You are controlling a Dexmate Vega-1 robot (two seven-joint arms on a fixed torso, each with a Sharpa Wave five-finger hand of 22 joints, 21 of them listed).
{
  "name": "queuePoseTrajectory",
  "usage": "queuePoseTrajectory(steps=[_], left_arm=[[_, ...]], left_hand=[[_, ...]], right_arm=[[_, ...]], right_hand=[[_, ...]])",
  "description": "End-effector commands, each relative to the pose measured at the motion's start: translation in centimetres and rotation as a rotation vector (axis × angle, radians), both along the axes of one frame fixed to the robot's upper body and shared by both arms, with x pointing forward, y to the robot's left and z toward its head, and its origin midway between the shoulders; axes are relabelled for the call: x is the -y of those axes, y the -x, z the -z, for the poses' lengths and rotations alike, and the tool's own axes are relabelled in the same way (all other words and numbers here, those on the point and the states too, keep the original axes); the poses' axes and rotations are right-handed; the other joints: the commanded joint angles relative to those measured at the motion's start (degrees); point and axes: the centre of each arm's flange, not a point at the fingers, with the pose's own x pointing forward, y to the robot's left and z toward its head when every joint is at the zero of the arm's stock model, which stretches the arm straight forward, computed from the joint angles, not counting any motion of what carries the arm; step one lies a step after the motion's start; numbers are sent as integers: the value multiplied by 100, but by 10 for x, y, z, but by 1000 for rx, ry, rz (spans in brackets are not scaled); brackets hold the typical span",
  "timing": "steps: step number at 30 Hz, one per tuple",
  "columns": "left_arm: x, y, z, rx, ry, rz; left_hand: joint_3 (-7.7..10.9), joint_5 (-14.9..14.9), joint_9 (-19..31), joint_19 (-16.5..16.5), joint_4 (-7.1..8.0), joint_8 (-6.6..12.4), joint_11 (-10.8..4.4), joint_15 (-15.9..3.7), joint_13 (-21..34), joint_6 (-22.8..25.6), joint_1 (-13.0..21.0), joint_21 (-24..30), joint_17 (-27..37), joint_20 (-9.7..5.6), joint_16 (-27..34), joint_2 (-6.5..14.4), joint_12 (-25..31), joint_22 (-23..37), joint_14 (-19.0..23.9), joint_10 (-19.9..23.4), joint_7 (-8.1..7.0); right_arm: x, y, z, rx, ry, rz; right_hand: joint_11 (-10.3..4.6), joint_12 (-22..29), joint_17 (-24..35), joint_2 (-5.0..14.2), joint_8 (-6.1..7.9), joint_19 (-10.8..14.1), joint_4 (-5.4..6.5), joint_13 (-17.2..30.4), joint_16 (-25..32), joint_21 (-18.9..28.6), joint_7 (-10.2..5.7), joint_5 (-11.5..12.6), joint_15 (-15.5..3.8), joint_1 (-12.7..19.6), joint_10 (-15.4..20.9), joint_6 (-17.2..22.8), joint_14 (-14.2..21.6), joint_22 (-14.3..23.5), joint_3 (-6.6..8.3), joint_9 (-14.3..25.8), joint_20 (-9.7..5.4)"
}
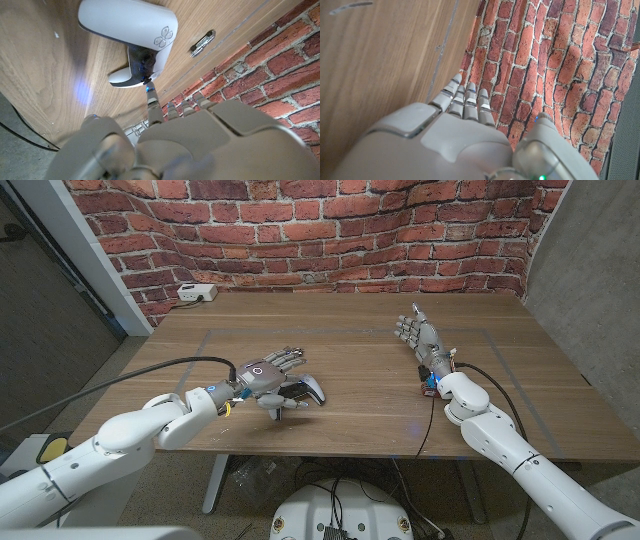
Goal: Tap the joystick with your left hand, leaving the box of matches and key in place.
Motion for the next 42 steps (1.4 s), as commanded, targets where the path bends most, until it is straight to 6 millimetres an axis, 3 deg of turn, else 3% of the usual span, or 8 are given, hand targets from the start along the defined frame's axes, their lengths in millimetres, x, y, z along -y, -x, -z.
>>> queuePoseTrajectory(steps=[1, 14, 19, 42], left_arm=[[3, -2, 2, -13, -6, 10], [3, -2, 3, -12, 5, 9], [2, -2, 5, -11, 10, 8], [4, -5, 15, 21, -8, -3]], left_hand=[[-40, 20, 22, -602, -7, 4, -23, -9, 7, 30, 40, 12, 9, 66, 46, 7, 50, 15, -268, 9, -8], [-46, 19, 22, -597, -11, 1, -61, -17, 6, 88, 67, 14, 9, 65, 36, 24, 48, 15, -248, 35, -21], [-60, 15, 27, -577, -15, 133, -91, -31, 5, 553, 108, 20, 8, 58, 24, 54, 52, 15, -212, 99, 68], [39, 14, 24, -534, -83, 167, -208, -85, 1, 890, 335, 30, -1, 62, 17, 231, 53, 12, -130, 206, 4]], right_arm=[[0, 0, -1, 3, -3, -2], [0, -1, -3, 4, -6, -2], [-1, -3, -4, 5, -4, -5], [-4, -2, -5, 4, 9, -7]], right_hand=[[-7, -10, 18, 61, 7, -27, -38, 22, 9, -2, 11, 18, -16, 24, 48, 35, 56, 20, -4, 32, 12], [3, -13, 18, 61, 8, -32, -42, 23, 10, -2, 9, 17, -14, 22, 47, 42, 60, 20, -9, 32, 15], [-4, -10, 18, 62, 8, -37, -44, 23, 12, -4, 9, 17, -16, 20, 55, 45, 68, 20, -12, 32, 19], [-5, -11, 19, 69, 8, -47, -50, 24, 10, -5, -7, 18, -9, 15, 64, 54, 69, 20, -19, 33, 23]])
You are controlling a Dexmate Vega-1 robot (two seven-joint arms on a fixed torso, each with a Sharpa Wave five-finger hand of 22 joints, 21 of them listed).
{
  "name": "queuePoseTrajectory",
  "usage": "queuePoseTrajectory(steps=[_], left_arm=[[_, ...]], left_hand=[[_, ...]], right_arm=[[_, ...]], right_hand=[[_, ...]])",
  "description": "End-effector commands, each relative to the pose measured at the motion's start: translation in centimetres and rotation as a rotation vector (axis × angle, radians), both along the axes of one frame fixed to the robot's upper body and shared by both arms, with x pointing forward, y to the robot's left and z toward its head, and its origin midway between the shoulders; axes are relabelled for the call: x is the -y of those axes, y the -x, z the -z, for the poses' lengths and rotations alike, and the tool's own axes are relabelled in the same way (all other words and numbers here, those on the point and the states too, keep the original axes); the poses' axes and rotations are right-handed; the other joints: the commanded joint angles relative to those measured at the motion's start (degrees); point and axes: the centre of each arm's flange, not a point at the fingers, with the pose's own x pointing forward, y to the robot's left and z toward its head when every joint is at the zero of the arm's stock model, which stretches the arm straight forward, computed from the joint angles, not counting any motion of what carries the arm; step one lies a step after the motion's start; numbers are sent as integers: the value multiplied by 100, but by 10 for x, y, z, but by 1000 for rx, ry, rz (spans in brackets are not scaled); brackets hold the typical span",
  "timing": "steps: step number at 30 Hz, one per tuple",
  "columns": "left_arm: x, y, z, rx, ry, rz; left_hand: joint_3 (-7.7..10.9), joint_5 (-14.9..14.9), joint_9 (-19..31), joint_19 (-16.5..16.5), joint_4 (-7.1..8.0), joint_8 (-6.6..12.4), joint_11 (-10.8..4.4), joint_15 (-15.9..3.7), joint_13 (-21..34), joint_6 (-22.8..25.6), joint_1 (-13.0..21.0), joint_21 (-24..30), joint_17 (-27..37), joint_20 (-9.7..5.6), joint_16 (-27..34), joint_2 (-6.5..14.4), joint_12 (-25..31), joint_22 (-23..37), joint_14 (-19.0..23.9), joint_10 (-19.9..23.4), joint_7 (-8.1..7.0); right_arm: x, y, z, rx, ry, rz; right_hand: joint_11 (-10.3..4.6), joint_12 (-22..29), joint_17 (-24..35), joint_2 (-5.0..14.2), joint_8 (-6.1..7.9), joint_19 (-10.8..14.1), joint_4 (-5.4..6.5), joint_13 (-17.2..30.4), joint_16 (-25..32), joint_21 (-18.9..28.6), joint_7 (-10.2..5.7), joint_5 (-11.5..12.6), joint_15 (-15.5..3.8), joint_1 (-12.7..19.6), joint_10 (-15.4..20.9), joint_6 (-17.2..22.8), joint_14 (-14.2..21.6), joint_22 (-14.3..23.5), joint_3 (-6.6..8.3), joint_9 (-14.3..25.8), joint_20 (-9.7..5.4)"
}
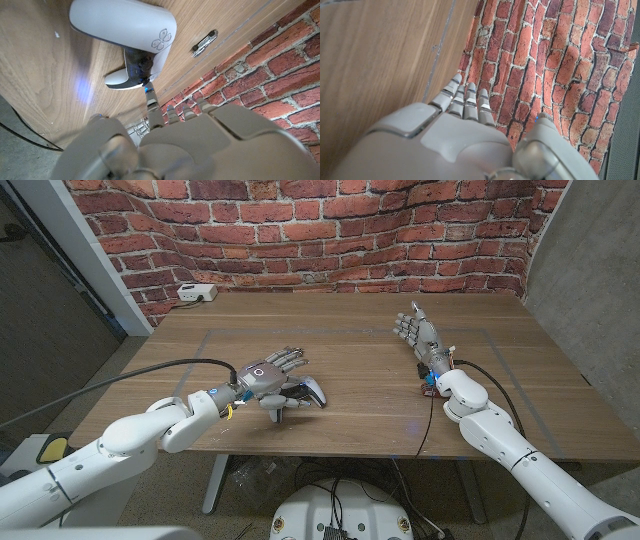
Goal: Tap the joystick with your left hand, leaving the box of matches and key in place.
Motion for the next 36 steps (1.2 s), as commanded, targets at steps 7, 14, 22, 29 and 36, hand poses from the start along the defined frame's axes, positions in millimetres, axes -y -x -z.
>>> queuePoseTrajectory(steps=[7, 14, 22, 29, 36], left_arm=[[5, -3, 10, 10, -21, -5], [8, -7, 16, 6, -24, -8], [9, -8, 17, 4, -19, -8], [8, -6, 11, 24, -9, -12], [6, -4, 4, 50, -8, -21]], left_hand=[[32, 6, 8, -548, -33, 27, -53, -53, 1, 158, 102, 27, -2, 2, 14, 49, 11, 12, -127, 71, -33], [50, -3, 7, -565, -42, 39, -73, -63, 0, 240, 140, 20, -3, 2, 14, 74, 15, 12, -109, 103, -35], [65, -13, 5, -567, -51, 32, -91, -74, -1, 283, 175, 18, -5, 1, 17, 95, 18, 12, -81, 137, -55], [76, -22, 4, -560, -57, 4, -58, -70, -1, 262, 203, 21, -6, 1, 25, 109, 23, 12, -39, 169, -51], [86, -31, 4, -540, -62, -27, -59, -71, -1, 232, 227, 28, -7, -4, 32, 120, 24, 13, 2, 193, -59]], right_arm=[[-1, 0, 1, -11, 4, -2], [-1, 0, 2, -17, 9, -3], [-1, 1, 0, -11, 18, -2], [-1, 2, -3, -1, 23, -4], [-1, 3, -5, 4, 19, -4]], right_hand=[[3, -15, 19, 69, 4, -21, -28, 24, 7, -6, -8, 18, 22, 12, 57, 47, 34, 20, 1, 33, -10], [-7, -16, 19, 68, 2, -23, -29, 24, 6, -6, 2, 18, 25, 9, 57, 43, 31, 20, -3, 33, -9], [-4, -18, 19, 70, 1, -25, -32, 24, 4, -5, -3, 19, 16, 8, 53, 42, 25, 19, -6, 33, -7], [-2, -20, 19, 72, 0, -26, -35, 25, 5, -5, 2, 19, 22, 8, 51, 42, 28, 19, -8, 33, -6], [4, -20, 19, 74, 0, -25, -37, 25, 7, -4, -1, 20, 20, 8, 53, 42, 34, 19, -10, 33, -6]])
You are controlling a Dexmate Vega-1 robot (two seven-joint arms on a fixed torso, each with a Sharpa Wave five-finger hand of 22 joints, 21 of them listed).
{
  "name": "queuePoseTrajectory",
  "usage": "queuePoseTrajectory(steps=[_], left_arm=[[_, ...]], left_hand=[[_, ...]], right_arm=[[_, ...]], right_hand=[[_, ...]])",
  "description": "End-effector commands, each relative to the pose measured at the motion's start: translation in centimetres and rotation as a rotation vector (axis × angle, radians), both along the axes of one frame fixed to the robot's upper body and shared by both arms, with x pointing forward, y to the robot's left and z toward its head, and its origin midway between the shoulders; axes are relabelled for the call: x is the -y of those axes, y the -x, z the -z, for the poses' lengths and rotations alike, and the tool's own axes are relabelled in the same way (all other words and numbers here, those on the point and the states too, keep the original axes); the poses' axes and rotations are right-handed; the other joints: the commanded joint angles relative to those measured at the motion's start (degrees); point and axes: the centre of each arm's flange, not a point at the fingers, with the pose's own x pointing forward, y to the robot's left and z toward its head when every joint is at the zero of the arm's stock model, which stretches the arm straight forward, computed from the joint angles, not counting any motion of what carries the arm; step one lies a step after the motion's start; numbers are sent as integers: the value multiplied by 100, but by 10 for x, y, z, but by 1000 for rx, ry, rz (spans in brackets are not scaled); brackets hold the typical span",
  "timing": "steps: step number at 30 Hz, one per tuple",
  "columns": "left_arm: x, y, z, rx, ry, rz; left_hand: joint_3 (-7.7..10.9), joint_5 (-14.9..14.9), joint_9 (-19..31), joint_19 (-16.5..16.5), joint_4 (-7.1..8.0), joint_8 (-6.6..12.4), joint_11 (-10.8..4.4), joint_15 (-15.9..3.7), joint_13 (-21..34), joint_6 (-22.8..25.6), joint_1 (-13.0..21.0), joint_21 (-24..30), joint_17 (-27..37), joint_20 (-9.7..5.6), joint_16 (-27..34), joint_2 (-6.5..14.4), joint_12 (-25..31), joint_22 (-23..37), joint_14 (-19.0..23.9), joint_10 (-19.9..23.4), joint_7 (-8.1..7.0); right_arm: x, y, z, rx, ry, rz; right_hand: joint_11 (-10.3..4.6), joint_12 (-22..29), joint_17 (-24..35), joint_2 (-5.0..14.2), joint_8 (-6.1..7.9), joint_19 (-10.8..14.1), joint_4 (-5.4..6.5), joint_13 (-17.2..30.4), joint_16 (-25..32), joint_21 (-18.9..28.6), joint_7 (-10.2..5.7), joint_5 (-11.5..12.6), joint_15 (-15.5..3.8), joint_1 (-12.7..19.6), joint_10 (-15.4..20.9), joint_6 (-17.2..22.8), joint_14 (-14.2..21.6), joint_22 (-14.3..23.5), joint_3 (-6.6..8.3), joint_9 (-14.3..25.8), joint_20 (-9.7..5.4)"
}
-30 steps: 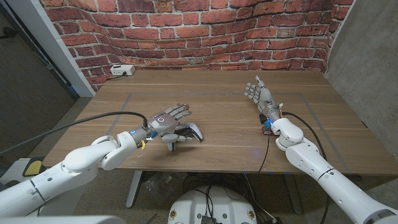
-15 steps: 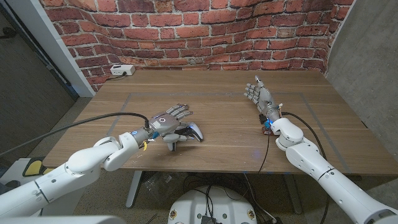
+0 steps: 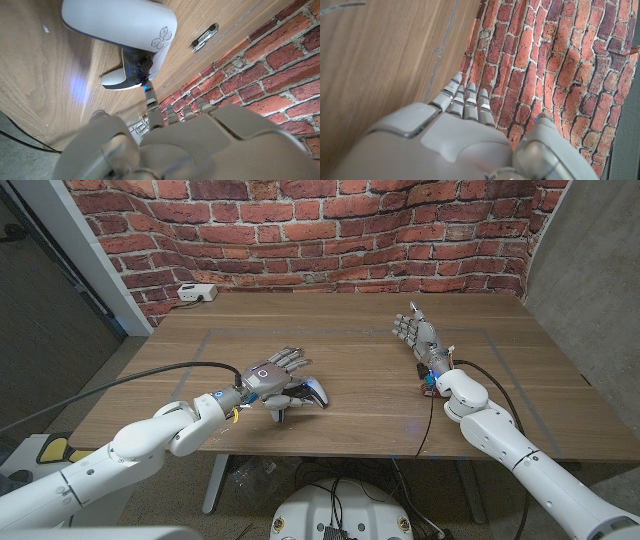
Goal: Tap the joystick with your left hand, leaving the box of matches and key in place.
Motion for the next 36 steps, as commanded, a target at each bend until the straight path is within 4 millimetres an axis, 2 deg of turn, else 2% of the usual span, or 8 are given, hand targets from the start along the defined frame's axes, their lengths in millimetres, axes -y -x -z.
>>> queuePoseTrajectory(steps=[1, 14, 36], left_arm=[[-2, 2, -10, 37, 6, -11], [-2, 5, -21, 62, 5, -8], [-16, 11, -40, 116, 135, -12]], left_hand=[[23, -7, 25, -536, 1, -32, 6, -41, -1, 52, 21, 29, -7, -1, 33, 31, 23, 13, 12, 27, -85], [37, -31, 26, -501, -5, -83, 17, -40, 0, 36, 67, 40, -7, 1, 41, 43, 18, 13, 96, 66, -96], [46, -72, 29, -388, 12, -219, 125, -20, 2, -151, 107, 75, -3, 33, 76, 59, 48, 13, 327, 236, -163]], right_arm=[[1, 2, -5, 14, 3, 0], [3, 4, -10, 33, 9, 7], [1, 4, -10, 54, -2, 19]], right_hand=[[5, -20, 7, 74, 0, -24, -22, 25, 7, -3, -2, 20, 25, 8, 54, 42, 34, 19, 6, 33, -5], [3, -19, 7, 82, 2, -25, -26, 25, 8, -2, -7, 21, 18, 7, 59, 48, 37, 19, 3, 34, -15], [-3, -9, 7, 87, 5, -27, -34, 25, 12, -1, -17, 21, 13, 7, 92, 62, 53, 19, -3, 34, -9]])
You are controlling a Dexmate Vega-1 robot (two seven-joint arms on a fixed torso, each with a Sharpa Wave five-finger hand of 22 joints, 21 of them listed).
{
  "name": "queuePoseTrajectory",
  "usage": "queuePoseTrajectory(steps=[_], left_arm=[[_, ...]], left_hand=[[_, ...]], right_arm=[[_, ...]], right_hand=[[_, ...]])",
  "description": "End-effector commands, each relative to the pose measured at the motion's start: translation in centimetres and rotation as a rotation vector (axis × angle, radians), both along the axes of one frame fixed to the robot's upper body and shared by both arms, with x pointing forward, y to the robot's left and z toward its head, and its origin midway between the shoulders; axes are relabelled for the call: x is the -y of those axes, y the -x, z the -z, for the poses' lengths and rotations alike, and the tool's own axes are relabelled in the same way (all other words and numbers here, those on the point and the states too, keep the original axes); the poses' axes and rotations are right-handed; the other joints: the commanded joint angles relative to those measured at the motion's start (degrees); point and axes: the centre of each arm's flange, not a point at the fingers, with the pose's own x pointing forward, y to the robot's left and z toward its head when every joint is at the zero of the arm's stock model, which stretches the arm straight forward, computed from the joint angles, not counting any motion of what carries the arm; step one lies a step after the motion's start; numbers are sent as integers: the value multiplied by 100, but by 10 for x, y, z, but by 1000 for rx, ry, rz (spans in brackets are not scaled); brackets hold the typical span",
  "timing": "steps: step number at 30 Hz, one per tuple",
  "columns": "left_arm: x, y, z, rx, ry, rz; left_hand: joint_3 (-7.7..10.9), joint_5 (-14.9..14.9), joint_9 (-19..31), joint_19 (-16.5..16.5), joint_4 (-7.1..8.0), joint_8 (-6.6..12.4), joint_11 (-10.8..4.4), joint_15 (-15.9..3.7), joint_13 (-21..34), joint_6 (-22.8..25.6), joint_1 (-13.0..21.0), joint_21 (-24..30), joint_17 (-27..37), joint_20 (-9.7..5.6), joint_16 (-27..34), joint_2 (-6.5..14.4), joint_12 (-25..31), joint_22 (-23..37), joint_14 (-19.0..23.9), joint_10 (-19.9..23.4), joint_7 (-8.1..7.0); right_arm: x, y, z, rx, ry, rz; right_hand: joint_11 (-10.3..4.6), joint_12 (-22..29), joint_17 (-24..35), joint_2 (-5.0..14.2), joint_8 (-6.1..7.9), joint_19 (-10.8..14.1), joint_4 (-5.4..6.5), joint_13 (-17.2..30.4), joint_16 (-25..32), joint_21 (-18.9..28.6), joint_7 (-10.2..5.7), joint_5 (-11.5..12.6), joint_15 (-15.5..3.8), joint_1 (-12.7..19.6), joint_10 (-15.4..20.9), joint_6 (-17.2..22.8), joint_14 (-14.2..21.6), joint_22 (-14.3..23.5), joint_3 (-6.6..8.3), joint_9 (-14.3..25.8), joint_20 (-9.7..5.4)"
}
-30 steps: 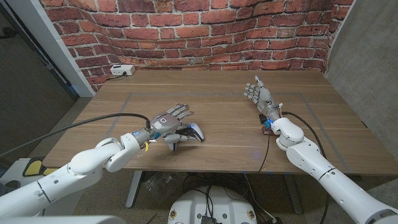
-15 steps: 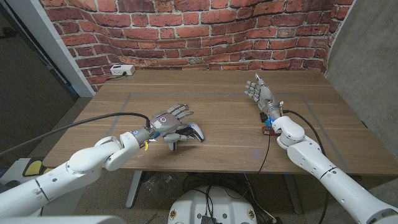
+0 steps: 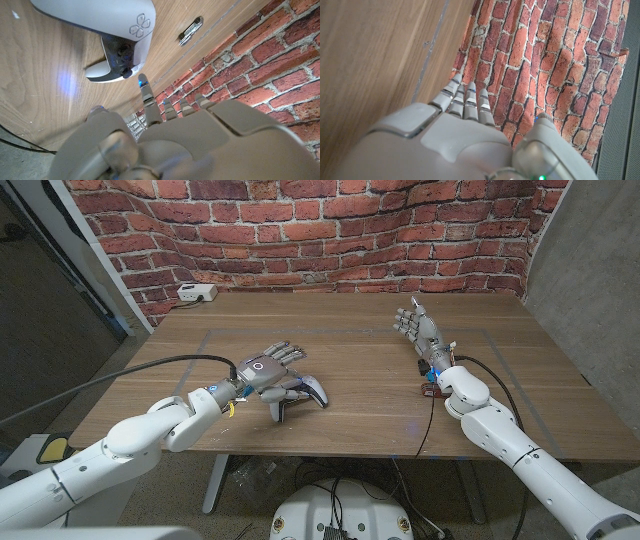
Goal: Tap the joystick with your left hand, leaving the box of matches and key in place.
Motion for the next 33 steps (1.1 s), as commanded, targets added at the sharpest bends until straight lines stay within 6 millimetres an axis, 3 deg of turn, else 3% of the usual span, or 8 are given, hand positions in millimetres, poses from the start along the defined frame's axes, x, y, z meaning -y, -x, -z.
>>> queuePoseTrajectory(steps=[1, 9, 18, 21, 25, 29, 33], left_arm=[[-6, 3, -9, 26, 63, 8], [-9, 8, -16, 41, 113, 33], [-18, 9, -25, 54, 239, 70], [-21, 9, -29, 61, 278, 85], [-28, 8, -37, 71, 354, 102], [-35, 3, -43, 33, 441, 140], [-38, -2, -46, -12, 524, 189]], left_hand=[[13, -9, 20, -383, 12, -46, -4, 6, 2, -94, 47, 37, -3, 36, 31, -2, 47, 13, 51, 66, 19], [11, -37, 26, -295, 28, -212, 46, 20, 5, -549, 65, 58, -1, 73, 9, -5, 25, 11, 105, 85, 22], [-6, -87, 54, -86, 84, -292, 100, 108, 16, -1532, 61, 105, 10, 145, 26, -7, 16, 8, 325, 199, 130], [-14, -100, 60, 21, 98, -275, 157, 118, 20, -1763, 60, 132, 11, 147, 27, -14, 26, 6, 388, 267, 248], [-25, -116, 65, 75, 113, -236, 328, 177, 20, -1980, 67, 126, 8, -11, 22, -27, 34, 0, 476, 373, 609], [-34, -121, 65, 158, 118, -238, 350, 177, 19, -2106, 69, 143, 6, -65, 4, -39, 34, -4, 476, 417, 744], [-46, -127, 64, 228, 124, -255, 356, 180, 18, -2295, 67, 156, 4, 16, -9, -52, 24, -7, 484, 439, 779]], right_arm=[[0, 1, 1, 10, -10, 10], [1, 3, 3, 21, -14, 16], [-4, 3, 3, 32, -34, 6], [-5, 3, 4, 34, -30, 6], [-4, 4, 7, 38, -39, 8], [-2, 5, 10, 37, -42, 12], [-2, 7, 10, 42, -38, 15]], right_hand=[[-3, -8, 8, 57, 5, -26, -18, 25, 12, -1, -4, 21, -6, 36, 49, 49, 34, 19, 13, 34, -11], [-8, -9, 8, 59, 4, -30, -21, 25, 12, -2, -2, 20, -9, 35, 49, 48, 37, 19, 11, 33, -6], [-15, -10, 8, 60, 5, -29, -22, 25, 15, -1, -6, 19, -6, 32, 52, 54, 45, 19, 7, 33, -3], [-20, -9, 8, 59, 7, -30, -22, 25, 14, 0, -3, 19, -3, 29, 56, 60, 44, 19, 5, 33, -3], [-7, -3, 9, 59, 1, -24, -22, 25, 16, 2, -4, 19, -8, 25, 72, 47, 52, 19, 1, 33, -9], [-7, 3, 9, 57, -7, -18, -22, 25, 19, 5, 11, 18, -4, 21, 89, 26, 60, 19, -2, 33, -8], [1, 2, 10, 55, -9, -18, -22, 25, 19, 5, 13, 18, -9, 16, 91, 21, 62, 19, -7, 33, -9]])
